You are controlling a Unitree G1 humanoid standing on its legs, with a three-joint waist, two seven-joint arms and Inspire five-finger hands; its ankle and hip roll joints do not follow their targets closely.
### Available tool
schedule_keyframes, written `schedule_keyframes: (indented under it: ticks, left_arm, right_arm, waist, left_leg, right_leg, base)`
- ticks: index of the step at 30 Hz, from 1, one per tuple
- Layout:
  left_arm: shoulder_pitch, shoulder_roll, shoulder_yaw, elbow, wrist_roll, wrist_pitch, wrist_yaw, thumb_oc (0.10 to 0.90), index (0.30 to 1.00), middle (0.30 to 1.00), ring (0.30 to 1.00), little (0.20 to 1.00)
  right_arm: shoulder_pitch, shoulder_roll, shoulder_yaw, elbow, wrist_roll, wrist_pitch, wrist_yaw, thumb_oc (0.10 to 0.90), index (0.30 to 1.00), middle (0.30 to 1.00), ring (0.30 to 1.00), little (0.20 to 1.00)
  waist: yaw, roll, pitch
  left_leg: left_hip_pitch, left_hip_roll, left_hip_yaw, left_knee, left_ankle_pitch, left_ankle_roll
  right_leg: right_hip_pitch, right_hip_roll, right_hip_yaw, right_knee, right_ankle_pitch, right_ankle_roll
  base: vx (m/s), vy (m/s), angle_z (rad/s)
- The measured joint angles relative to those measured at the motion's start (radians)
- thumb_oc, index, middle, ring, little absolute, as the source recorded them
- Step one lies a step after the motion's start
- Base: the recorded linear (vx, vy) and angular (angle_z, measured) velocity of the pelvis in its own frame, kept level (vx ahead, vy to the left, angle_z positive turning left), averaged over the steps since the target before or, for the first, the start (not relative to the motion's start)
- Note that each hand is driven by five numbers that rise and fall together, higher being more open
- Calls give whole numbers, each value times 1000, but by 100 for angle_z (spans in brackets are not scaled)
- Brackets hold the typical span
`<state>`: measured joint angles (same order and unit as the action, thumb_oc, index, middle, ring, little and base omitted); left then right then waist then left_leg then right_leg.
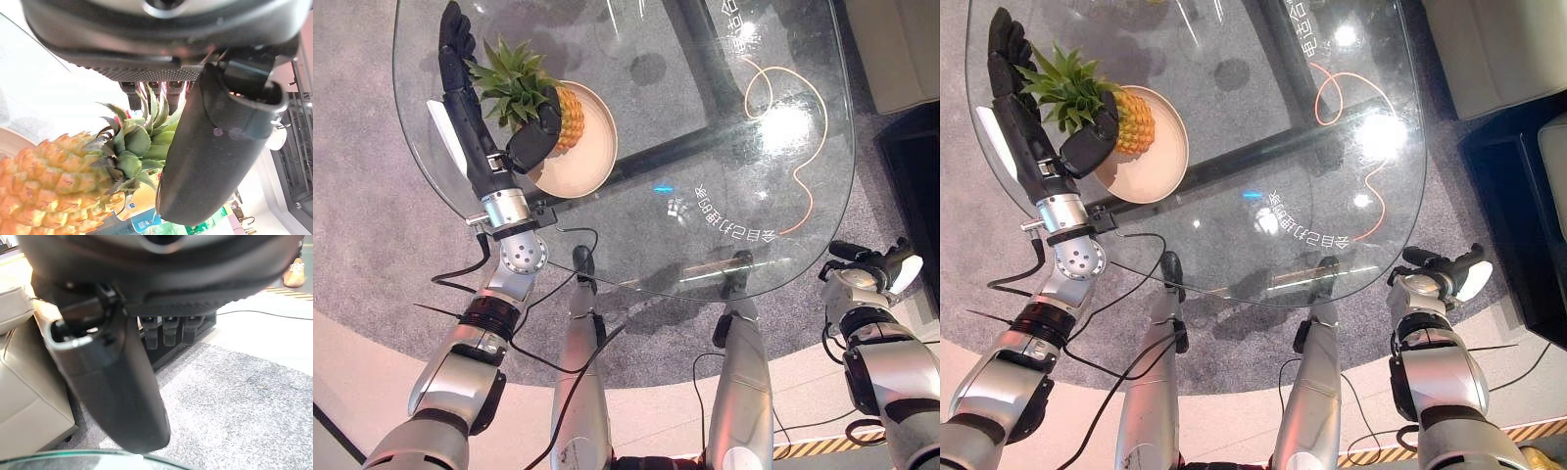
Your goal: Pick up the fruit to the plate
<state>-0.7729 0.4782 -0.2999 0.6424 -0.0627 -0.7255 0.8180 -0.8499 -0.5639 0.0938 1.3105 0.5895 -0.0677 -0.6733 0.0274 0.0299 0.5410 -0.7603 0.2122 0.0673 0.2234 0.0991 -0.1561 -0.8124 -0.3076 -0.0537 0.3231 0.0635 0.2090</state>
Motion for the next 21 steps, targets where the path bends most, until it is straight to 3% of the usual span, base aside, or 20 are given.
schedule_keyframes:
  ticks: [21]
  left_arm:
    - [38,18,10,-177,38,-1,69,800,900,900,900,900]
  right_arm:
    - [44,-1,-28,1,1,-9,0,800,900,900,900,900]
  waist:
    - [29,0,0]
  left_leg:
    - [10,-7,-25,3,9,2]
  right_leg:
    - [32,-7,-23,0,0,0]
  base:
    - [-7,-5,2]
